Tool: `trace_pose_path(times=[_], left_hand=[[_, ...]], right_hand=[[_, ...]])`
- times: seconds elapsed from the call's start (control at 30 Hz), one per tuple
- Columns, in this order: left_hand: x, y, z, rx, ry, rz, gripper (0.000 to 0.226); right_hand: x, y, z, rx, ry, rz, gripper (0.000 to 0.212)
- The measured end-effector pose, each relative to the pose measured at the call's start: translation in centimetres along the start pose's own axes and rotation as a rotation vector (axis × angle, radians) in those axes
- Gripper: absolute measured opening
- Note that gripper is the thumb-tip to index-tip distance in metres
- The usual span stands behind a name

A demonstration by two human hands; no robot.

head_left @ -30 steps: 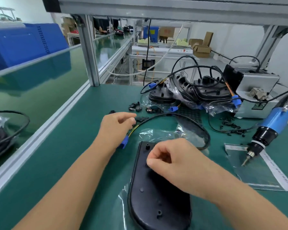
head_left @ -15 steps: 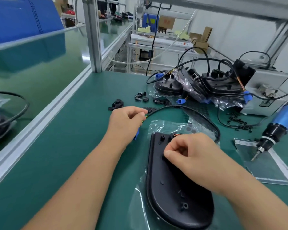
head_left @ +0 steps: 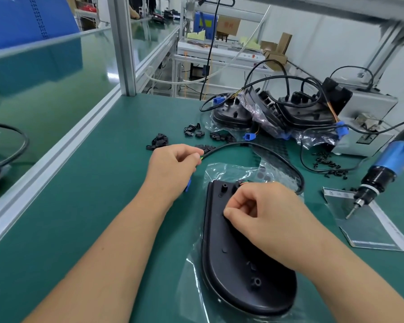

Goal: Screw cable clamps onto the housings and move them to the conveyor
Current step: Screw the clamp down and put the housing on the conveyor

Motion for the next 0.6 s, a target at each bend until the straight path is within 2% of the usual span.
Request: trace_pose_path(times=[0.13,0.27,0.33,0.4,0.5,0.6], left_hand=[[0.0,-0.1,0.1,0.003,-0.007,-0.047,0.021],[0.3,0.0,0.3,-0.031,-0.063,-0.205,0.016],[0.8,-0.1,0.2,-0.04,-0.1,-0.382,0.009],[1.2,-0.4,0.0,-0.019,-0.125,-0.638,0.022],[0.9,-1.7,-0.9,-0.047,-0.023,-0.945,0.039],[0.8,-2.3,-1.4,-0.051,0.097,-0.978,0.028]], right_hand=[[0.0,0.1,-0.1,-0.002,-0.017,0.031,0.015],[0.4,0.4,-0.3,0.03,-0.071,0.006,0.032],[0.5,0.4,-0.2,0.057,-0.05,0.013,0.03],[1.5,1.1,-0.4,0.116,-0.063,-0.095,0.024],[5.1,4.1,-1.1,0.329,-0.151,-0.232,0.016],[8.9,6.1,-1.8,0.386,-0.263,-0.188,0.015]])
Point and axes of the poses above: each hand's wrist, its own z-axis away from the middle knuckle, its own y-axis out of the back of the hand, x = y × z, the point moved 5 cm from there along -z, towards the middle knuckle, and after that the axes turned 7 degrees about -x, right-handed, at the moved point
